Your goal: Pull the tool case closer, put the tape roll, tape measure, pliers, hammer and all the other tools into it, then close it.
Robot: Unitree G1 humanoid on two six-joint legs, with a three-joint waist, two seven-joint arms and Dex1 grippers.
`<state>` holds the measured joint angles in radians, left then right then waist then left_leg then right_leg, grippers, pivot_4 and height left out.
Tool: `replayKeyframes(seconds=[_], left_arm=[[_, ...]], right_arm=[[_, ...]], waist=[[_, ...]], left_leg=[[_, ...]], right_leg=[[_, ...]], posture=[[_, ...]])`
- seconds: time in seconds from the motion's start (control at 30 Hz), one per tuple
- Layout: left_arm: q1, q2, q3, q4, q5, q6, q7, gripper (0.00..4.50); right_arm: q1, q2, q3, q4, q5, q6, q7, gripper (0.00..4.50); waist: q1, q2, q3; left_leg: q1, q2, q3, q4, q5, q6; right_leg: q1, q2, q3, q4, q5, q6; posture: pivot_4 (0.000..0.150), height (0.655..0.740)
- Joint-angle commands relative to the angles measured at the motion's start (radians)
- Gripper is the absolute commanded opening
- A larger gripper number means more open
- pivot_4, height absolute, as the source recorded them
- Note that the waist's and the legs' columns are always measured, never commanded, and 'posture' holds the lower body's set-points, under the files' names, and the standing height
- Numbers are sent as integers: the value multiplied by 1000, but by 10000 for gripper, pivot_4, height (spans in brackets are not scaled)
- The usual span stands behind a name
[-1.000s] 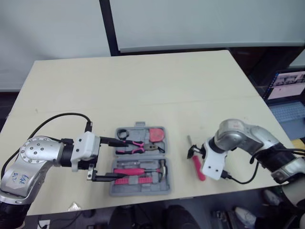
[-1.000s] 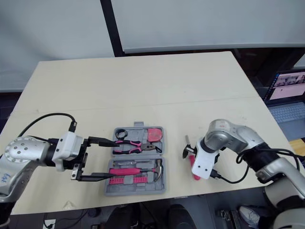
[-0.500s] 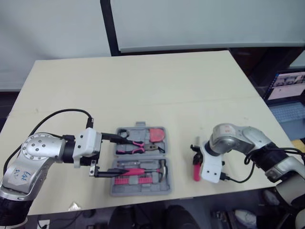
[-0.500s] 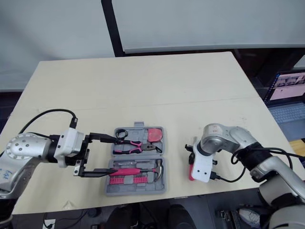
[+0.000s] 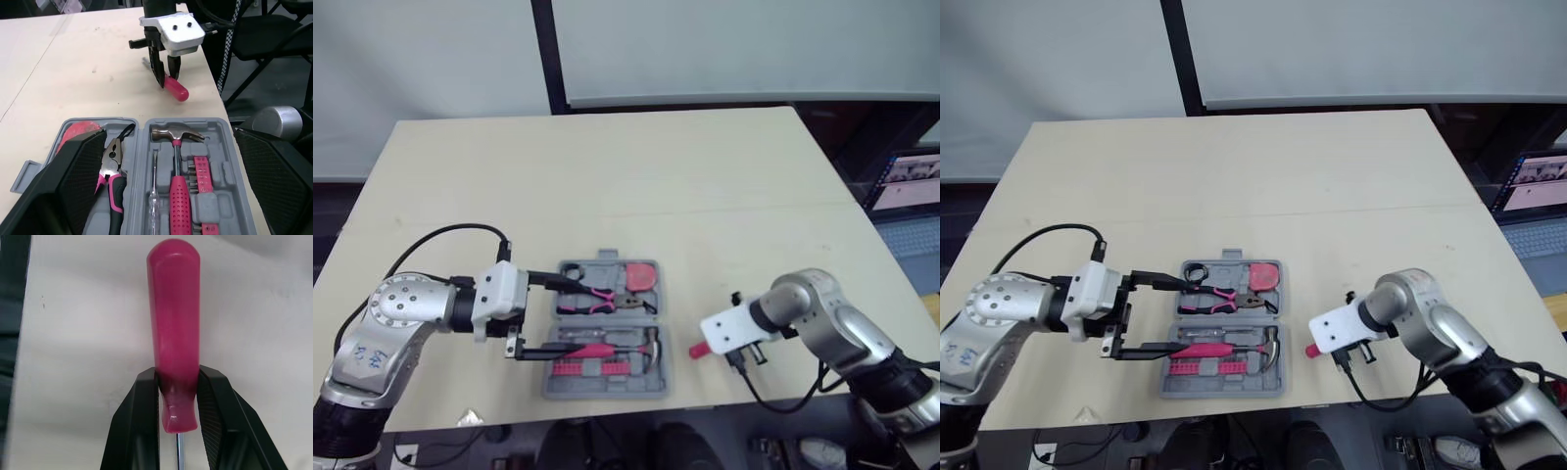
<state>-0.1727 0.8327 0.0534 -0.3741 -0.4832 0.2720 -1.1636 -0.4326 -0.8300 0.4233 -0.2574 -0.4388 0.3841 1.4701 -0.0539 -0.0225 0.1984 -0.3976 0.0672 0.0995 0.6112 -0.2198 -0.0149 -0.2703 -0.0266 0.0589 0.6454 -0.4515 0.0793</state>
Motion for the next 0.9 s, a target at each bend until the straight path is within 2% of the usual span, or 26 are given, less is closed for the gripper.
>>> replayKeyframes(seconds=[0.03, 0.07, 0.13, 0.2, 0.27, 0.5, 0.73, 0.9], left_arm=[[-27, -18, -14, 4, 10, -34, 0, 45000], [-30, -22, -18, 13, 14, -42, -3, 45000], [-35, -29, -24, 22, 20, -51, -6, 45000], [-37, -33, -30, 28, 25, -59, -8, 45000], [-37, -34, -30, 34, 26, -67, -11, 45000], [-35, -37, -29, 37, 28, -79, -9, 45000], [-33, -34, -22, 33, 22, -76, -8, 45000], [-43, -29, -19, 44, 19, -76, -18, 45000]], right_arm=[[8, 42, -57, -99, -19, 373, -15, 5481], [-5, 67, -52, -121, -10, 584, -20, 5481], [-33, 83, -33, -152, 27, 855, -27, 5481], [-85, 99, -16, -156, 92, 1090, -70, 5481], [-127, 167, -64, -79, 110, 1215, -147, 5481], [-184, 327, -212, 122, 131, 1230, -374, 5481], [-208, 416, -275, 200, 198, 1230, -557, 5481], [-193, 435, -335, 193, 265, 1230, -641, 5481]], waist=[[0, 0, 0], [0, 0, 0], [-2, 1, 0], [-3, 1, 0], [-5, 0, 0], [-1, 0, 0], [-11, 0, -1], [-15, -1, -1]], left_leg=[[0, 0, 0, 0, 0, 0], [0, 0, 0, -1, 0, -1], [-1, 0, 0, -1, 0, -1], [-4, 0, 0, -1, 0, -2], [-6, 0, 0, -1, 0, -2], [-7, -1, 1, -1, 0, -1], [-8, 0, 2, -1, 0, -2], [-7, 0, 2, -1, 0, -2]], right_leg=[[0, 0, 0, 0, 0, 0], [0, 0, 0, -1, 0, 0], [-2, 1, 0, 0, 0, -1], [-5, 1, 0, 0, 0, -1], [-7, 1, 0, 0, 0, -1], [-8, 1, 0, -1, 0, 0], [-10, 2, 1, 0, 0, 0], [-9, 1, 1, 1, 0, 1]], posture=[[1500, 7400], [1500, 7400], [1500, 7400], [1500, 7400], [1500, 7400], [1500, 7400], [1500, 7400], [1500, 7400]])
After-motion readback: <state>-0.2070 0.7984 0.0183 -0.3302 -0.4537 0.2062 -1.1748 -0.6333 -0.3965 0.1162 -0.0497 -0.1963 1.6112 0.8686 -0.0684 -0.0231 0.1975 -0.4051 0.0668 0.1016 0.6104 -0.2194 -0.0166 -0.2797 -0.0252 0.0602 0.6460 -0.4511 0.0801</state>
